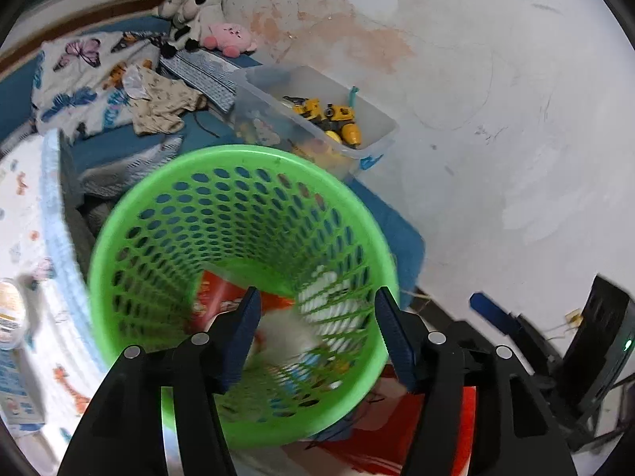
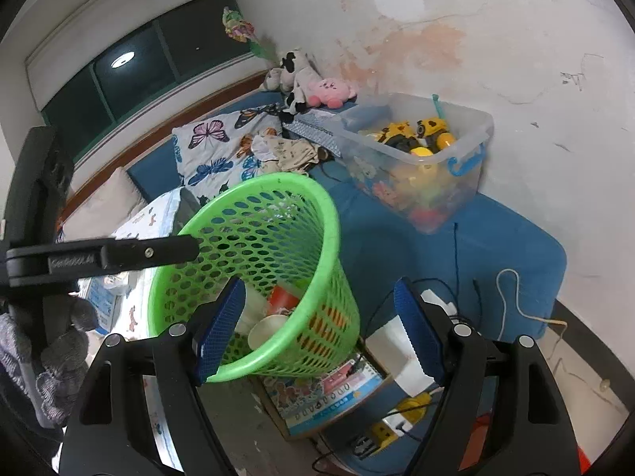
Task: Collect trash
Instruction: 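Drop the white paper cup and crumpled tissue into the green basket, then move both tools back toward the bread piece and pink wrapper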
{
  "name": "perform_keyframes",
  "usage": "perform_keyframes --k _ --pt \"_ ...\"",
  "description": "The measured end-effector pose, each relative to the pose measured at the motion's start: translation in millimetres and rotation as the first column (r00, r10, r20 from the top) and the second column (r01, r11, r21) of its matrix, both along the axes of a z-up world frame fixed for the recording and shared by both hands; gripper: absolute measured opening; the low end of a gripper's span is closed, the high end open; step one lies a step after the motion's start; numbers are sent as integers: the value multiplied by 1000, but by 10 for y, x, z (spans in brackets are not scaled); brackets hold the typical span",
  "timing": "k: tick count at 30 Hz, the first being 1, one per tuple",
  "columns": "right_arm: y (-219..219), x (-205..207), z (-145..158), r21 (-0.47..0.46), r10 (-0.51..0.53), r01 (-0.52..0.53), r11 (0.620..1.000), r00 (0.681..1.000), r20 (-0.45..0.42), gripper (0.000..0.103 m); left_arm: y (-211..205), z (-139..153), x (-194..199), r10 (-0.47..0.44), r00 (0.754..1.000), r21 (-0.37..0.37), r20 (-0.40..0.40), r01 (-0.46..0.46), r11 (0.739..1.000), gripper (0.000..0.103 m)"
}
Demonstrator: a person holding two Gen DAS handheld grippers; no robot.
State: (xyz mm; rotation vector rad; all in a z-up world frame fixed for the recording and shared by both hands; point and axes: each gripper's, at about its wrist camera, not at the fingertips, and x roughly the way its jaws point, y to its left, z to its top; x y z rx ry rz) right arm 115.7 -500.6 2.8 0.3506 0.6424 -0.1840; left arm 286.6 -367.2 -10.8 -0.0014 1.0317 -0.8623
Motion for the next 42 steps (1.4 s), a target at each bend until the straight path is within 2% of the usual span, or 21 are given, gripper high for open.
perform_keyframes --k 4,12,25,35,42 --pt "-15 -46 5 -1 -3 3 1000 1000 5 77 -16 -11 -23 -4 1000 -5 -13 4 1000 60" --pt "136 -43 33 3 33 -33 999 999 16 77 348 96 -154 35 997 57 66 -38 998 60" --pt "843 55 77 -5 183 -183 983 983 13 78 1594 399 -472 188 969 51 160 -199 979 64" --pt "1668 207 -87 -42 355 -358 933 933 -56 78 2605 451 -801 330 919 48 217 -347 936 67" --pt "2196 387 -271 -60 455 -463 884 883 -115 77 3169 334 -1006 412 889 49 200 -430 902 69"
